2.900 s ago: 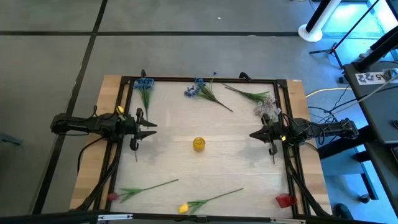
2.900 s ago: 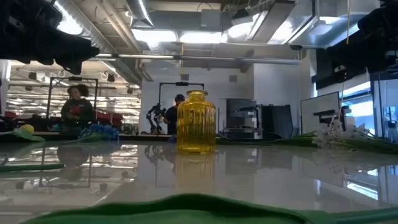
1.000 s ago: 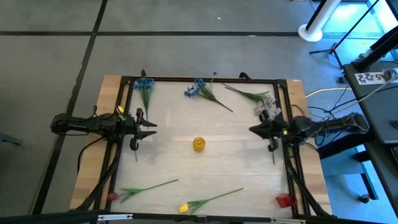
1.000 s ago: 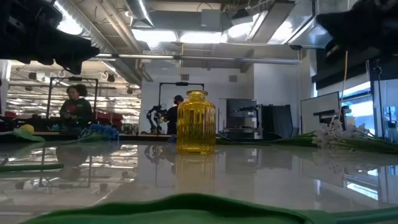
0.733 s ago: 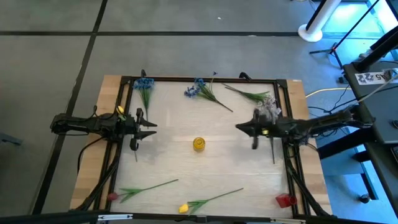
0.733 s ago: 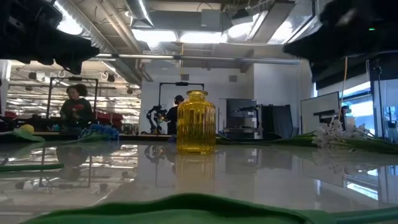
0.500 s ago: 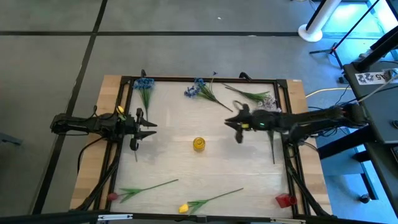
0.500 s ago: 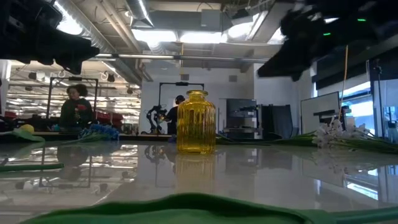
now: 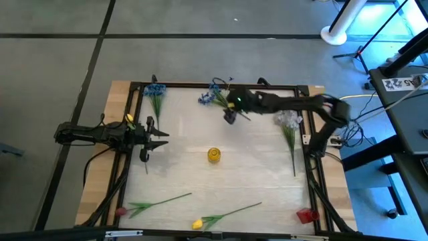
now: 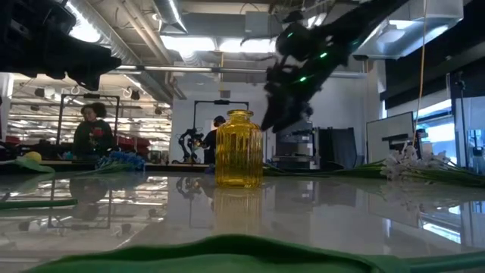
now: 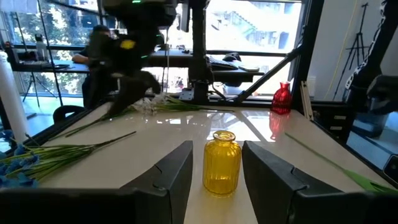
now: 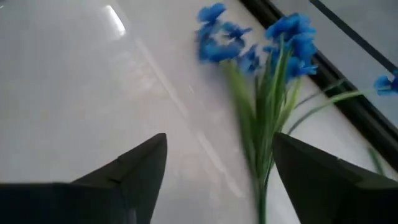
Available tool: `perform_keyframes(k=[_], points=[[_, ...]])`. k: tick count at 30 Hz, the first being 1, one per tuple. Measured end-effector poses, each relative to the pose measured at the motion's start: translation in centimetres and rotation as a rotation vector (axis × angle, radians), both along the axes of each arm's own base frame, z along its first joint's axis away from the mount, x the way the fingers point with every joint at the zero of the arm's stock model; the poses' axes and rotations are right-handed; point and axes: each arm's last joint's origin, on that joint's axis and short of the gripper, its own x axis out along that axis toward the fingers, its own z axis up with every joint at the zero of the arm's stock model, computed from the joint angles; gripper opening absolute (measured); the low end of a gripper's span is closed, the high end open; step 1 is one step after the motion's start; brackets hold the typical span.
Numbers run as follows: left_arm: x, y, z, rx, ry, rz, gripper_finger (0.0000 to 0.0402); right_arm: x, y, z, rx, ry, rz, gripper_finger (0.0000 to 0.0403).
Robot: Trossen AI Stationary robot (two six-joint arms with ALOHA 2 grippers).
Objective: Sort flowers into vase by color
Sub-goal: Put the bottom white flower into the yellow vase
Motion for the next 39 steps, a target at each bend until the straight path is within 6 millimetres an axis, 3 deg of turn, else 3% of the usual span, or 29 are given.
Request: perform_keyframes(k=[7, 15, 21, 28, 35, 39], points=[[0.0, 0.0, 0.0, 0.0, 0.0, 0.0, 0.0135, 3.2, -4.1, -2.3, 0.022, 0.03, -0.048, 0.0297], [0.0, 0.0, 0.0, 0.0, -0.001, 0.0, 0.0135, 3.1, -5.3, -4.7, 0.062, 0.165, -0.131, 0.0296], [0.0, 0.0, 0.0, 0.0, 0.0, 0.004, 0.0135, 2.3, -5.1, -6.8, 0.099, 0.315, -0.19, 0.0296], [0.0, 0.0, 0.0, 0.0, 0.0, 0.004, 0.0135, 1.3, -4.5, -7.4, 0.195, 0.424, -0.239, 0.0296], [0.0, 0.0, 0.0, 0.0, 0.0, 0.004, 0.0135, 0.4, -2.7, -7.0, 0.368, 0.502, -0.237, 0.0296], [0.0, 0.0, 0.0, 0.0, 0.0, 0.003, 0.0135, -1.6, -0.7, -5.4, 0.407, 0.686, -0.227, 0.0296]])
